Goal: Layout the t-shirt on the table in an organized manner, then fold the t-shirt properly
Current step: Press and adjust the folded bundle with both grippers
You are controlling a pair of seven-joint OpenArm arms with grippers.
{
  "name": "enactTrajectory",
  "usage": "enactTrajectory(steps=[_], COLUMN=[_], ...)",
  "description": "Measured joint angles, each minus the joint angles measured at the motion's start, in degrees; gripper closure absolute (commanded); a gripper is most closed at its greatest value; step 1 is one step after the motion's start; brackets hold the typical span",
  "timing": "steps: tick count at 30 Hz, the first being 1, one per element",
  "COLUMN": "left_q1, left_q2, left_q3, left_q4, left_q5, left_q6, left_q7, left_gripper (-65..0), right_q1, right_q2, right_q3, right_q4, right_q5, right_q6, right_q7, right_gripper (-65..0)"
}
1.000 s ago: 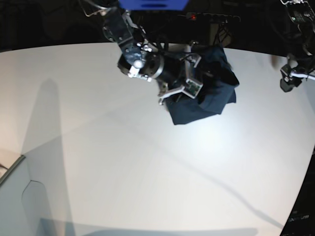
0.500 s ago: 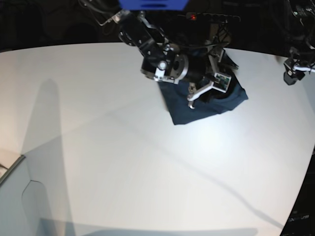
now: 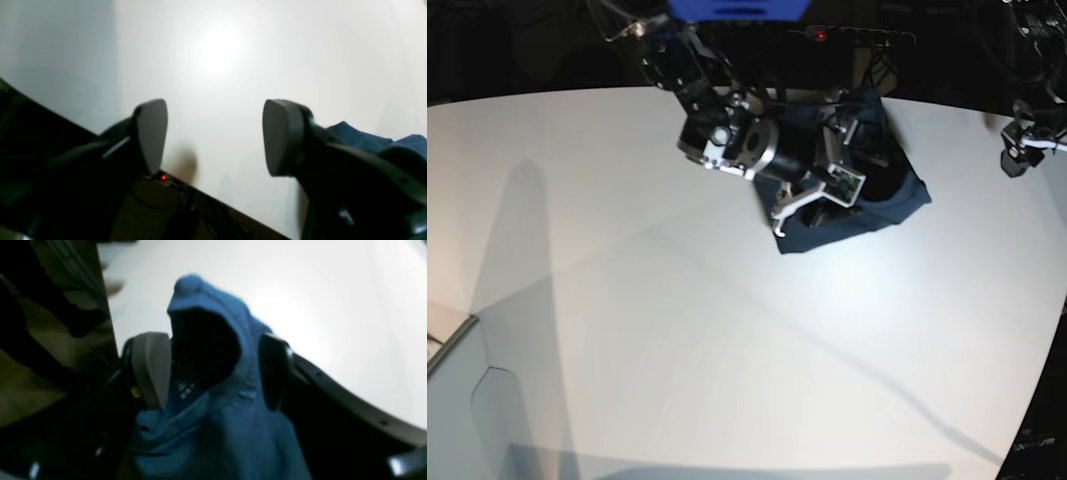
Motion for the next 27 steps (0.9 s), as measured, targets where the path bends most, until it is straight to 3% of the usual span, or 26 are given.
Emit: enactTrajectory(steps=[5, 13, 21, 27], left_q1=[0.2, 1.0, 1.3, 0.9], left_q2=[0.0, 0.0, 0.3, 3.4], left_q3=[0.0, 0.2, 0.2, 0.1], left_q4=[0.0, 0.0, 2.2, 11.0], left_q5=[0.0, 0.0, 0.2, 0.0], left_q6=[0.0, 0.0, 0.1, -0.1], left_q7=[0.0, 0.0, 0.7, 10.8], left_gripper=[-43.2, -43.2, -43.2, -43.3], right_q1=[3.7, 10.4, 6.8, 0.4], right_q2=[-2.0, -1.2, -1.8, 1.8], right_q3=[-4.4, -6.7, -7.1, -5.9], right_q4=[-6.3, -16.5, -2.6, 4.6], right_q5=[0.1, -0.1, 0.0, -0.1], right_q6=[0.0, 0.0, 0.0, 0.0], right_q7=[0.5, 0.0, 0.3, 0.0], right_gripper=[-41.3, -41.5, -41.3, -41.1])
